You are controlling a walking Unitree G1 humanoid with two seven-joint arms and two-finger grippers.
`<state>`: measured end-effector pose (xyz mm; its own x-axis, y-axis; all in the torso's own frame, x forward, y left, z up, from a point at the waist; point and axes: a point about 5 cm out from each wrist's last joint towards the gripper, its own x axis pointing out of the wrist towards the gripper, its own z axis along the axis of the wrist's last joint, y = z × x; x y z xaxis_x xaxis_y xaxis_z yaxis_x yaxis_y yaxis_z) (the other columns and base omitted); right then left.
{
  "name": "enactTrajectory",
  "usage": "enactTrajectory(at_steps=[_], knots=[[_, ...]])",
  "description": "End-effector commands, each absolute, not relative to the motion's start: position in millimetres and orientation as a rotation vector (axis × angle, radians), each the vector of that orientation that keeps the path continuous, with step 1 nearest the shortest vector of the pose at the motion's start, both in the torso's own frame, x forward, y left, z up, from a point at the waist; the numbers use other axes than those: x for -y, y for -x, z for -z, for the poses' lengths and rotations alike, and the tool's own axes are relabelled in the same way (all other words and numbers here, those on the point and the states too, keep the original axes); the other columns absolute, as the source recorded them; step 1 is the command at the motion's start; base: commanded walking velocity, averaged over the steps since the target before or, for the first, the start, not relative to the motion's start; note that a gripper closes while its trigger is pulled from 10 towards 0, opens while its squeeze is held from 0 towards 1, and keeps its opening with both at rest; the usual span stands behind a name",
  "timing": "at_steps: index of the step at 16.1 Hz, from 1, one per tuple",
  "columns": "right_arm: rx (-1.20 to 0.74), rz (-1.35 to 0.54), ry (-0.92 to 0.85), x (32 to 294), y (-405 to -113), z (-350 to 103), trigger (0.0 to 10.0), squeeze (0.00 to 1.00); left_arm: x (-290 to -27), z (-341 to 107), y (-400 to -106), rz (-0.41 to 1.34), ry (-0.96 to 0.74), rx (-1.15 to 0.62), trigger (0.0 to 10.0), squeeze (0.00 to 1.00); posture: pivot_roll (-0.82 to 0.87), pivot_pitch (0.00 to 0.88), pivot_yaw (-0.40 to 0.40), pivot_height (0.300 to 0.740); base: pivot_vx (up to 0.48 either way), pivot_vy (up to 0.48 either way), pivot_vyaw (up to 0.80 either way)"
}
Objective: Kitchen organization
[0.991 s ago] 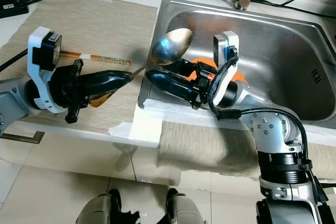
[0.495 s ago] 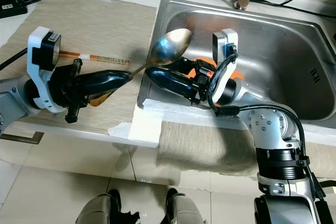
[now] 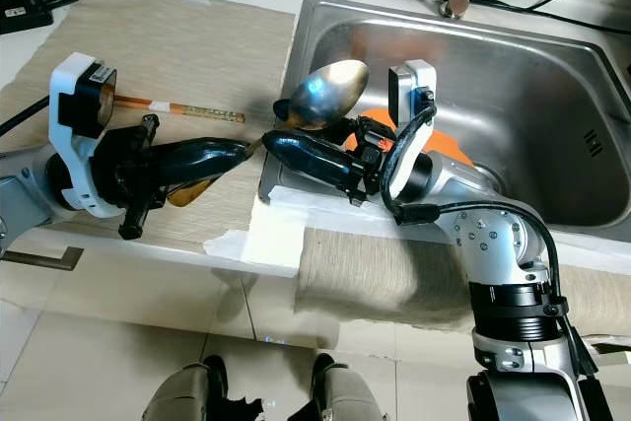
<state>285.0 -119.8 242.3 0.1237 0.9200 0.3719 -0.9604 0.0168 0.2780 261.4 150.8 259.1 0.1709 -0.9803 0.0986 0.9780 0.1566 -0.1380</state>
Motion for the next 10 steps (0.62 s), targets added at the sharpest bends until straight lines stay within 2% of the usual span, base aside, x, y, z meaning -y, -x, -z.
enactTrajectory(at_steps=[1, 2, 10], knots=[[0.107, -1.477, -0.51, 120.7, -280.8, -243.5, 4.5, 0.0, -144.5, -259.7, -255.8, 1.449, 0.181, -0.02, 0.0, 0.0, -0.14, 0.21, -0.076, 0.74, 0.0, 0.0, 0.0], [0.104, -1.479, -0.513, 121.0, -279.9, -242.8, 0.0, 0.0, -144.1, -259.5, -255.1, 1.452, 0.181, -0.022, 0.0, 0.0, -0.14, 0.211, -0.076, 0.74, 0.0, 0.0, 0.0], [0.096, -1.48, -0.52, 119.1, -281.7, -242.2, 0.0, 0.0, -142.3, -256.2, -253.1, 1.459, 0.177, -0.033, 0.0, 0.0, -0.15, 0.195, -0.077, 0.74, 0.0, 0.0, 0.0]])
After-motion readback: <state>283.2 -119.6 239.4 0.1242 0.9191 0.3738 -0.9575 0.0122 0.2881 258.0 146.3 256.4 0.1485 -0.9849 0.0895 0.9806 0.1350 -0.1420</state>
